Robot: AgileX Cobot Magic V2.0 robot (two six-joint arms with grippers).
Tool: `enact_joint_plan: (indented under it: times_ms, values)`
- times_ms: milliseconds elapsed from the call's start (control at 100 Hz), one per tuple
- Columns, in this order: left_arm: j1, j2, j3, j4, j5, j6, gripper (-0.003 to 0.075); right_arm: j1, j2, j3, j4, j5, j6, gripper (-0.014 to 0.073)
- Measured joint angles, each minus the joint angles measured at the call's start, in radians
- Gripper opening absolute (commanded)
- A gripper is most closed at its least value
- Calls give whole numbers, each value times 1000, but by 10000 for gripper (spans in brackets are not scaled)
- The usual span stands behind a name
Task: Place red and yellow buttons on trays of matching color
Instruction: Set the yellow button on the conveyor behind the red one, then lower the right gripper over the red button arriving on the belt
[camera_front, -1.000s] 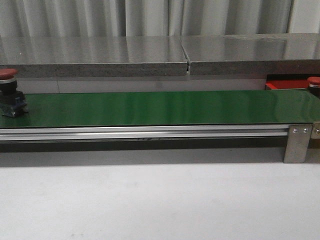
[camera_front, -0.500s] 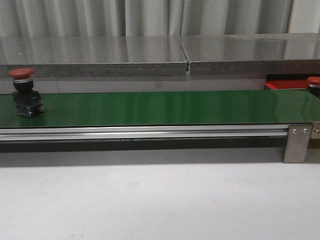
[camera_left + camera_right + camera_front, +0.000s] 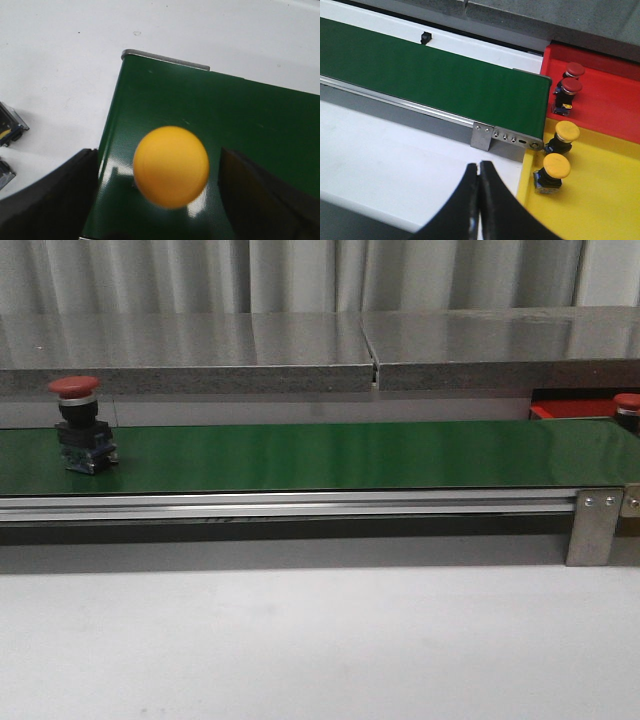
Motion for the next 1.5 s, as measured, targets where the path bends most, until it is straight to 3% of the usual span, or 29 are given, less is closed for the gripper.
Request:
enact_joint_plan:
  times_ms: [170, 260, 340, 490, 1100, 1500]
  values:
    - [0, -21, 0, -2, -2, 0, 545, 0, 0, 0, 0, 0, 0, -68]
    - [-6, -65, 1, -4, 0, 0, 496, 0, 0, 0, 0, 0, 0, -68]
    - [-20, -121, 9, -4, 0, 0, 357, 0, 0, 0, 0, 0, 0, -68]
    - [-89, -248, 38, -4, -4, 0, -20, 0, 0, 0, 0, 0, 0, -68]
    - [-397, -648, 308, -4, -48, 2, -19, 0, 0, 0, 0, -16, 0, -68]
    - [-417, -1005, 569, -65, -108, 3, -19, 1, 0, 0, 4, -45, 0, -68]
